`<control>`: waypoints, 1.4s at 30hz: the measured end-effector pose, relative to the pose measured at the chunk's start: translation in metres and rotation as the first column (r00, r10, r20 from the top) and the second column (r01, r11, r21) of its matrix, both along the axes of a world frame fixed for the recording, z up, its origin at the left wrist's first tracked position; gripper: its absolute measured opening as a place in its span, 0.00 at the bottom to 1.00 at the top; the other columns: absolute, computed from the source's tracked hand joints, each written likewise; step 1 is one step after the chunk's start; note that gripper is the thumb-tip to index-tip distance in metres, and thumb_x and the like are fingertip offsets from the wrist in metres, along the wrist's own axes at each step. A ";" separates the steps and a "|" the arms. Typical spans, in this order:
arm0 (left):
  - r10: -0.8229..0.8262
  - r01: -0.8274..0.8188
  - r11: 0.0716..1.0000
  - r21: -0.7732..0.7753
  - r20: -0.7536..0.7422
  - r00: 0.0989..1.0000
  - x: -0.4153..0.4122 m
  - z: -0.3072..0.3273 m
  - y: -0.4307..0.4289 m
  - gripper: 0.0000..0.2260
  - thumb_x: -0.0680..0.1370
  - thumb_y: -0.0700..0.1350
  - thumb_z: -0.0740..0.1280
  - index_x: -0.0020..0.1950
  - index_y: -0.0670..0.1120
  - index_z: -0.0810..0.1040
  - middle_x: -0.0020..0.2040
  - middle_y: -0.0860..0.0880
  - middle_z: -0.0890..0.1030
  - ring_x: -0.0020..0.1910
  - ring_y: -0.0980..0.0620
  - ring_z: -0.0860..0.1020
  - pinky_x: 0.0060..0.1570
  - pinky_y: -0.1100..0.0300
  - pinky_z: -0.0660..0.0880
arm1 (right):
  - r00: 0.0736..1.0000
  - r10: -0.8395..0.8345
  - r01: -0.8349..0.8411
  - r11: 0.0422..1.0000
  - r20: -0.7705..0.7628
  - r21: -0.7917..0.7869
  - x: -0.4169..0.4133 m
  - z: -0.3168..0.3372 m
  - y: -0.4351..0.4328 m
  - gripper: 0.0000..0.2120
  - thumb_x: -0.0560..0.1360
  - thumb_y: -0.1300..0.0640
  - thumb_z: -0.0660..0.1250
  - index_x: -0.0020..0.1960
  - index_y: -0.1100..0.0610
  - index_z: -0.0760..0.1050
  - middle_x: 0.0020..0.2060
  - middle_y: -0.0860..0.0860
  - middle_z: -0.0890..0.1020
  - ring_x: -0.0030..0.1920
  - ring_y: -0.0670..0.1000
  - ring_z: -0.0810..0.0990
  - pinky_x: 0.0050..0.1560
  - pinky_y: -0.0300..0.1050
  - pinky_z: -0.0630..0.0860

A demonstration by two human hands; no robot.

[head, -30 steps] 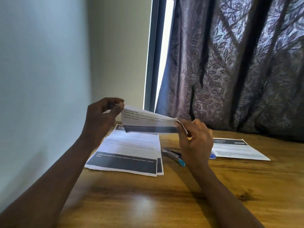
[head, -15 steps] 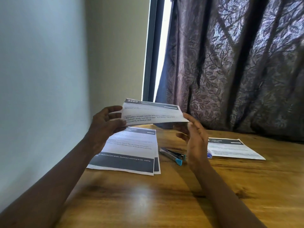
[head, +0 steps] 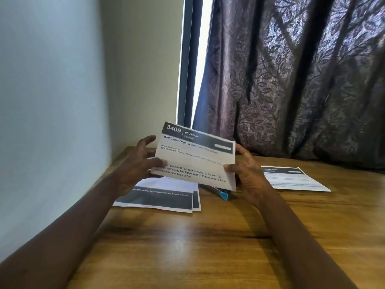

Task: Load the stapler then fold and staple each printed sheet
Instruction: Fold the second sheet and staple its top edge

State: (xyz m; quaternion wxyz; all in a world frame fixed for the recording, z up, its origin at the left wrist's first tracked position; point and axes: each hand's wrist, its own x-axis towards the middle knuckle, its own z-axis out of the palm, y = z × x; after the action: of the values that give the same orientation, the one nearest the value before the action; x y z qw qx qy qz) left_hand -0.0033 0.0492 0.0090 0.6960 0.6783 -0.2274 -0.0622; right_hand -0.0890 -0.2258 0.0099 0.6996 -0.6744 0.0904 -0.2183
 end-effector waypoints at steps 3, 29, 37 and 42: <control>0.083 -0.080 0.995 -0.056 0.068 0.994 -0.001 -0.001 -0.006 0.30 0.76 0.36 0.73 0.75 0.50 0.68 0.54 0.43 0.87 0.52 0.43 0.87 0.44 0.50 0.85 | 0.999 0.028 -0.034 0.975 -0.031 -0.220 -0.002 -0.002 0.000 0.32 0.74 0.71 0.70 0.70 0.43 0.70 0.50 0.51 0.84 0.47 0.46 0.83 0.48 0.46 0.84; -0.196 -0.190 0.726 0.661 0.464 0.864 -0.005 -0.021 -0.025 0.10 0.75 0.50 0.77 0.55 0.58 0.86 0.49 0.60 0.84 0.46 0.59 0.80 0.46 0.60 0.74 | 0.987 -0.162 0.111 0.582 0.018 -0.806 -0.057 -0.047 -0.011 0.12 0.79 0.63 0.68 0.56 0.51 0.85 0.54 0.46 0.84 0.51 0.44 0.80 0.47 0.21 0.69; -0.194 -0.371 0.559 0.742 0.552 0.811 -0.025 -0.019 -0.027 0.04 0.76 0.53 0.74 0.50 0.60 0.85 0.52 0.57 0.84 0.49 0.56 0.80 0.52 0.55 0.76 | 0.971 -0.233 0.029 0.313 -0.047 -0.949 -0.066 -0.043 -0.003 0.15 0.81 0.59 0.65 0.64 0.48 0.81 0.46 0.46 0.70 0.47 0.46 0.70 0.45 0.41 0.68; -0.142 -0.482 0.610 0.629 0.685 0.715 -0.071 -0.014 -0.055 0.14 0.77 0.54 0.73 0.61 0.52 0.83 0.64 0.52 0.81 0.62 0.50 0.78 0.59 0.56 0.73 | 0.972 -0.229 0.009 0.270 -0.055 -0.963 -0.068 -0.042 0.005 0.17 0.80 0.59 0.67 0.67 0.49 0.78 0.50 0.46 0.70 0.50 0.45 0.70 0.46 0.38 0.67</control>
State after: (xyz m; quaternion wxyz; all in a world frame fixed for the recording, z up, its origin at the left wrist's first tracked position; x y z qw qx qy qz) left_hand -0.0746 -0.0063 -0.0047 0.2036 0.9014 -0.3424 0.1698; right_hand -0.1573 -0.2211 -0.0319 0.1246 -0.9665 0.0556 -0.2176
